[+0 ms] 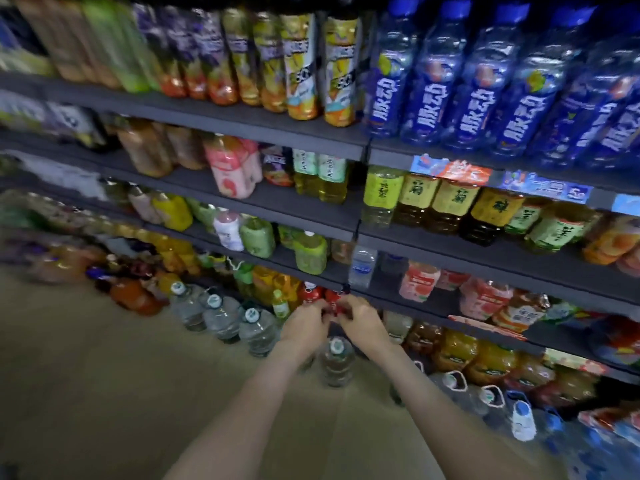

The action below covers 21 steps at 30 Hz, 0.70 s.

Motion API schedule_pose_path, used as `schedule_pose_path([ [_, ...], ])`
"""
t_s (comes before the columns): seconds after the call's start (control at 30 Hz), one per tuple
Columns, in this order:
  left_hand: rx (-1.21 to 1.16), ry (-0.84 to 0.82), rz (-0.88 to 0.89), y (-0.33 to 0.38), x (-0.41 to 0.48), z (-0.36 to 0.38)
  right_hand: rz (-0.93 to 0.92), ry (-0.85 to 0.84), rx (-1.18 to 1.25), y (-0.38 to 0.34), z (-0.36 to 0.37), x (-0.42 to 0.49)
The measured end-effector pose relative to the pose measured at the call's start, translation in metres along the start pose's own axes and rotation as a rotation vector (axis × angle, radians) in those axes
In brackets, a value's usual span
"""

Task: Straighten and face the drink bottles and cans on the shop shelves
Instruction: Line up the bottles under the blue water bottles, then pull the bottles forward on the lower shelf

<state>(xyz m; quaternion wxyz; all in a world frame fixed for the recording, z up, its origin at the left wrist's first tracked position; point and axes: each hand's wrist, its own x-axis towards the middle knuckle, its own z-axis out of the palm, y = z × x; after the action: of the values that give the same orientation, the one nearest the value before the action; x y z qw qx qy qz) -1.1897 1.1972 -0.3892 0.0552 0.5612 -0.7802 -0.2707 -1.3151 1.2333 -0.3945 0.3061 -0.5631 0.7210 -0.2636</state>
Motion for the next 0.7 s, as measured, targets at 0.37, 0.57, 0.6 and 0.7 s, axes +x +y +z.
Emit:
schedule_pose_path([
  [0.37, 0.031, 0.105, -0.125, -0.218, 0.024, -0.141, -0.082, -0.168, 0.029, -0.188, 0.169, 0.098],
  [0.57, 0.002, 0.097, -0.171, -0.285, 0.056, -0.183, -0.054, -0.184, 0.011, -0.235, 0.217, 0.151],
  [0.6, -0.009, 0.092, -0.178, -0.296, 0.064, -0.188, -0.044, -0.187, 0.006, -0.240, 0.225, 0.161],
  [0.7, -0.008, 0.076, -0.198, -0.328, 0.090, -0.203, -0.027, -0.181, -0.009, -0.252, 0.250, 0.196],
])
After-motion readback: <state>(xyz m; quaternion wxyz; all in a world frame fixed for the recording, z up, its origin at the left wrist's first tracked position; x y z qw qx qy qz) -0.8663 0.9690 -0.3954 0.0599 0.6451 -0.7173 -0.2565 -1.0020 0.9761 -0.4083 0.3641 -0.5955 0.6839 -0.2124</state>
